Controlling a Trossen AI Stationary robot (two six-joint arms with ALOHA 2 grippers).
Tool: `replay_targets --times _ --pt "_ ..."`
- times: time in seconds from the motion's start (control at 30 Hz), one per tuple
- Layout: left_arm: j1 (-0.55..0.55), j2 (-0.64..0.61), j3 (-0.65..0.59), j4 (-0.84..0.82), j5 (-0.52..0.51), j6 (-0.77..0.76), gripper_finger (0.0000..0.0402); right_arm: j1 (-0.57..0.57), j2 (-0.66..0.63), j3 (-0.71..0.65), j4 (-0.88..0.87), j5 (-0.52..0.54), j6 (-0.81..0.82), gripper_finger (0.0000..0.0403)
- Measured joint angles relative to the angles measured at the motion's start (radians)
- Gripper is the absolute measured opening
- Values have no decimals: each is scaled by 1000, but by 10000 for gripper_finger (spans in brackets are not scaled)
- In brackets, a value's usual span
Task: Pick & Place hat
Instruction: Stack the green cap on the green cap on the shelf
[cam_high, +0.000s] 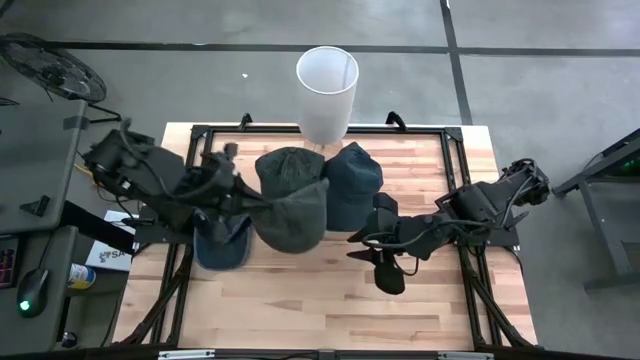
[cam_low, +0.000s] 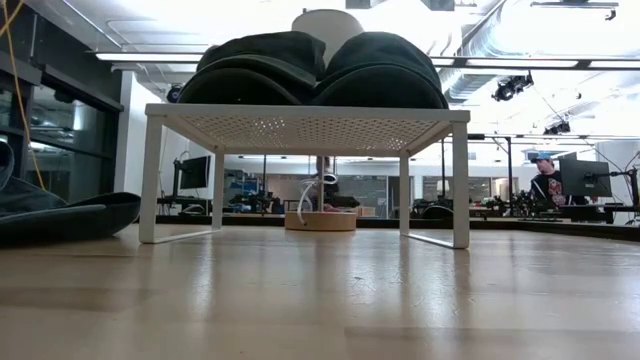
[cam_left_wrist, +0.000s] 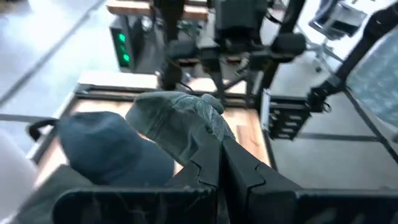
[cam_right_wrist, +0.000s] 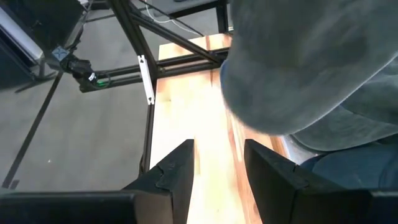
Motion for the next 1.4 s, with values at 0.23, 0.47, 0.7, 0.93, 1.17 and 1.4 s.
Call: replay_targets --times 0.23,0.47,0.7,0.93,1.17,1.4 --pt "15 -40 0 0 -30 73 0 -1 0 0 26 8 0 134" --pt "150 -60 0 29 209 114 0 -2 0 0 34 33 2 134" --pt "294 -62 0 96 507 177 0 -2 0 0 40 35 25 134" --pt "401 -61 0 192 767 200 0 1 0 0 54 34 45 134" --pt "438 -55 -34 268 884 199 0 1 0 0 84 31 45 134" --pt "437 -53 -196 413 879 116 0 1 0 0 84 31 45 134"
